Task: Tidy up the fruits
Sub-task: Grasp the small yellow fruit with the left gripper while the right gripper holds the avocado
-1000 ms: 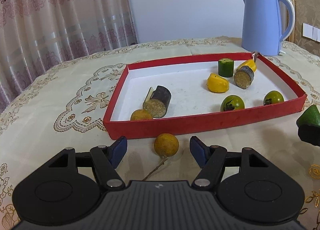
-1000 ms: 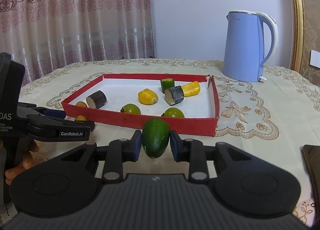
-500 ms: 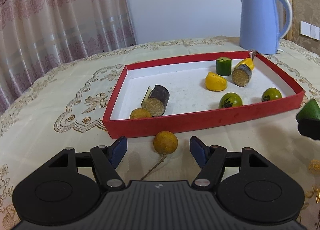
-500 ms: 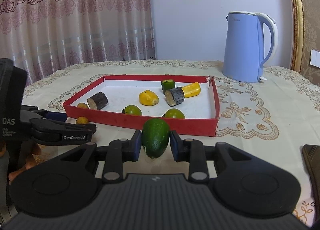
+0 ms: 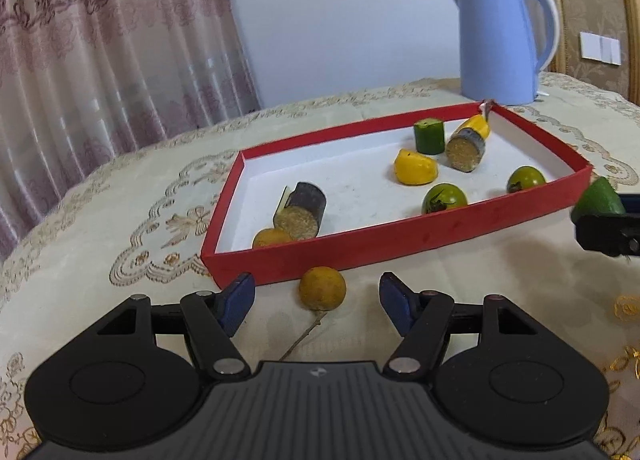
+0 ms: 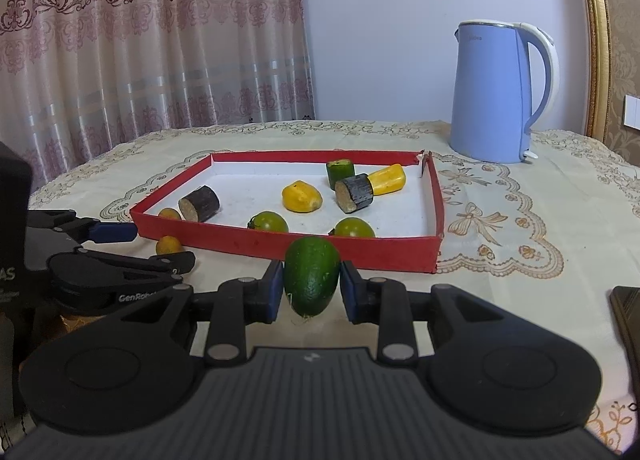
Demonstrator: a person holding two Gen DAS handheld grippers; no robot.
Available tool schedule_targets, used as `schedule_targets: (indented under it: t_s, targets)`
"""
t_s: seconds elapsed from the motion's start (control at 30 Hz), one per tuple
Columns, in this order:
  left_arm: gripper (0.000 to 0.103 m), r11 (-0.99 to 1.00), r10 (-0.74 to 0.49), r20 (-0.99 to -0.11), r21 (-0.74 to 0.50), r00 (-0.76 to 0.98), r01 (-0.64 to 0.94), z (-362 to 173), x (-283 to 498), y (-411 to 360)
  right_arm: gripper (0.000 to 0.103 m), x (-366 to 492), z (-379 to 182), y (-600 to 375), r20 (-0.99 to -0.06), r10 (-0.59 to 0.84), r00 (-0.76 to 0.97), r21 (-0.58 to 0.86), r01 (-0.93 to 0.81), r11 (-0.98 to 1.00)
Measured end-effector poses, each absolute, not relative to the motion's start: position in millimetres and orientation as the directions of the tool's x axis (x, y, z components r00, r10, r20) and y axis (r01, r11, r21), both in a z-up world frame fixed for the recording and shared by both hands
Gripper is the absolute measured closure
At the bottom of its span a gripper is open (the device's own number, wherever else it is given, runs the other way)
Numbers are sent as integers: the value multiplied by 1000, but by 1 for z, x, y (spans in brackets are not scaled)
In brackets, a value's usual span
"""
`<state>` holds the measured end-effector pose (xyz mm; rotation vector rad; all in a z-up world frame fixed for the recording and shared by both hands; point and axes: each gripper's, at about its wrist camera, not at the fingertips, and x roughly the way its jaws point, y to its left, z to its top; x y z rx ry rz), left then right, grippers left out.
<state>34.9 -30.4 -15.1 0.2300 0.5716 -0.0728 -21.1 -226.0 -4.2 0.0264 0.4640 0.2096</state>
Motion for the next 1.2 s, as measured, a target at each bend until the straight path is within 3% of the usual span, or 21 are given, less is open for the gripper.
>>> schedule_targets:
  t_s: [0.3, 0.43, 0.67, 1.2]
  targets:
    - [46, 989, -20, -599, 107, 800, 105, -15, 42, -20, 74, -22, -5, -227, -440, 207, 874, 76, -194, 978]
    - [64, 987, -41, -606, 99, 794, 127, -14, 41, -23, 74, -23, -4, -226, -439, 209, 874, 73, -197, 978]
    - [77, 985, -26, -602, 121, 798, 123, -13, 39, -27, 74, -23, -4, -226, -440, 208, 874, 73, -196, 978]
    - [78, 989, -34, -604, 95, 796, 114, -10, 36, -19, 74, -27, 1, -228, -426, 209, 880, 69, -198, 978]
